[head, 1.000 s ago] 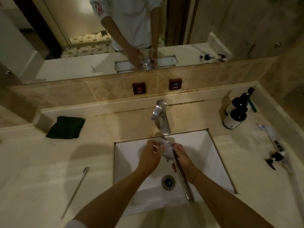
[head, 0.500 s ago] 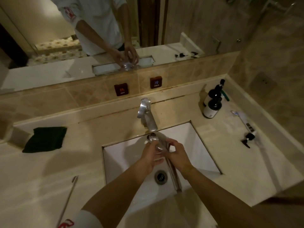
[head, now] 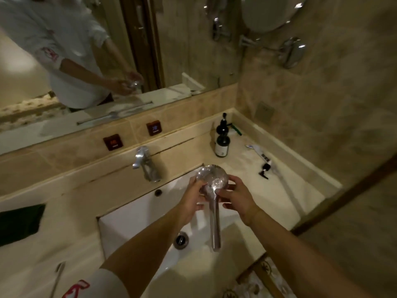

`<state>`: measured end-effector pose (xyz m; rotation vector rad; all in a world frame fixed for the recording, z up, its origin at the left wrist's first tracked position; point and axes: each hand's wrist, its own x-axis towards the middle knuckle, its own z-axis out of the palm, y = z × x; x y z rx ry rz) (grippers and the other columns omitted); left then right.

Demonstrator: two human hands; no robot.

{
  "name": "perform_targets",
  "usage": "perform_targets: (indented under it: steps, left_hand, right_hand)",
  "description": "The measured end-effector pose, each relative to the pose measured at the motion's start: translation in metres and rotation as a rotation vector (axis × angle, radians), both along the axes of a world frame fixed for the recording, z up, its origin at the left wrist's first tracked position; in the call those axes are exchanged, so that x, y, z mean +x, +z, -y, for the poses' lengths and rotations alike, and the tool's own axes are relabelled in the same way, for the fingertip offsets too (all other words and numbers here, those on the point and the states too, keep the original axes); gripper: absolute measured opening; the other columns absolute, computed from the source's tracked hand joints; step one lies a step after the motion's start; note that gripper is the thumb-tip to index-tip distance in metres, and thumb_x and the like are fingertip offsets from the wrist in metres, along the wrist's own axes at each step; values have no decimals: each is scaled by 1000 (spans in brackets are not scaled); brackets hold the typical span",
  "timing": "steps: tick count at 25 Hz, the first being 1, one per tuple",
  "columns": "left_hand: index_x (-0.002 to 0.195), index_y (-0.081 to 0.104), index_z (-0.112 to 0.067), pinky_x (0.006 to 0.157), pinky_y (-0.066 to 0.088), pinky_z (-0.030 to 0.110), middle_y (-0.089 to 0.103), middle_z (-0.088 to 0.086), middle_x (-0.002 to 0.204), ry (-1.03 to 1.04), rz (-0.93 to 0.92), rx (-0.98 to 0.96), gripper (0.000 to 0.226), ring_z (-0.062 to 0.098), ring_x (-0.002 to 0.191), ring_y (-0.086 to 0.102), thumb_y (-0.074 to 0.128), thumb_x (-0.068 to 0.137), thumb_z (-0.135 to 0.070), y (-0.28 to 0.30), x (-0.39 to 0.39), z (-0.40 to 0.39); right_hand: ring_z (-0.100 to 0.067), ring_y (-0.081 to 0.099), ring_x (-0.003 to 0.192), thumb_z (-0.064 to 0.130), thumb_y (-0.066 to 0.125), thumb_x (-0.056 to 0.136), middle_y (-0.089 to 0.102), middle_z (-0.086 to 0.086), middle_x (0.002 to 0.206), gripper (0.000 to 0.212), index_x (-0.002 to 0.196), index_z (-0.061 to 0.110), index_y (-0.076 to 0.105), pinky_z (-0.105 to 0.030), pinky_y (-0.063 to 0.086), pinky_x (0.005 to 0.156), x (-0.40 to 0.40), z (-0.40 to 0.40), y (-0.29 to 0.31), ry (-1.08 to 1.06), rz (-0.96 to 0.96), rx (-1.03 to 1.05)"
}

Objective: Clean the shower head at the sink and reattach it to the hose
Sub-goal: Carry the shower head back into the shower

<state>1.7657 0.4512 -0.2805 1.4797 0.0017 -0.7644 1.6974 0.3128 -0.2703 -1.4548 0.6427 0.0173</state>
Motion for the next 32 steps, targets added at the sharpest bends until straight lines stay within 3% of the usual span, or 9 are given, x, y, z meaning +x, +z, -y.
perform_targets:
  steps: [5,9,12,16,20,24,28,32]
  left_hand:
    - [118,48,-40,77,47,38,66,11,105,-271,62,-76,38,25,88,64,57,83,-53,38,-78,70]
    - [119,47,-36,60,45,28,64,3,90,-428,82,-115,31,16,70,63,54,89,-42,57,-163,135]
    - [119,48,-30,47,39,22,64,1,84,-536,55,-173,28,11,57,61,55,92,-30,59,-231,177]
    - [111,52,-39,53,36,25,69,-5,85,-793,72,-184,21,10,64,60,56,90,-33,59,-328,228]
    - [119,49,-37,56,38,26,66,-7,83,-1050,100,-183,28,11,68,57,53,91,-33,68,-425,269]
    - [118,50,-40,55,39,26,65,-5,84,-1330,77,-211,27,10,68,58,52,92,-33,67,-521,298]
    - [111,53,-43,57,43,27,64,-2,90,-1572,52,-234,24,12,76,59,56,89,-33,68,-606,316]
    - [119,50,-39,61,43,28,66,0,102,-1797,15,-270,32,17,86,59,58,89,-35,76,-670,337]
  right_hand:
    - [-21,68,74,15,74,84,68,-8,103,46,123,27,52,-28,49,59,-106,67,31,-186,102,38]
    - [-16,63,62,20,72,86,70,-2,90,36,118,25,56,-28,48,59,-212,114,46,-407,153,64]
    - [-15,61,58,18,72,87,69,-4,92,38,122,20,57,-27,49,58,-297,136,49,-570,175,84]
    - [-14,63,57,15,72,86,69,-3,89,39,121,19,57,-24,49,53,-416,153,58,-809,217,106]
    - [-15,61,62,17,75,82,70,-2,84,31,108,27,60,-26,45,56,-526,152,71,-1023,253,120]
    - [-11,58,52,15,74,83,71,-3,80,35,115,20,61,-29,44,57,-628,131,75,-1226,311,108]
    - [-7,52,47,10,71,85,69,1,75,35,118,18,60,-30,45,61,-704,108,76,-1465,361,78]
    - [-6,48,47,11,72,85,67,5,75,30,110,24,63,-28,45,65,-755,100,82,-1665,360,22]
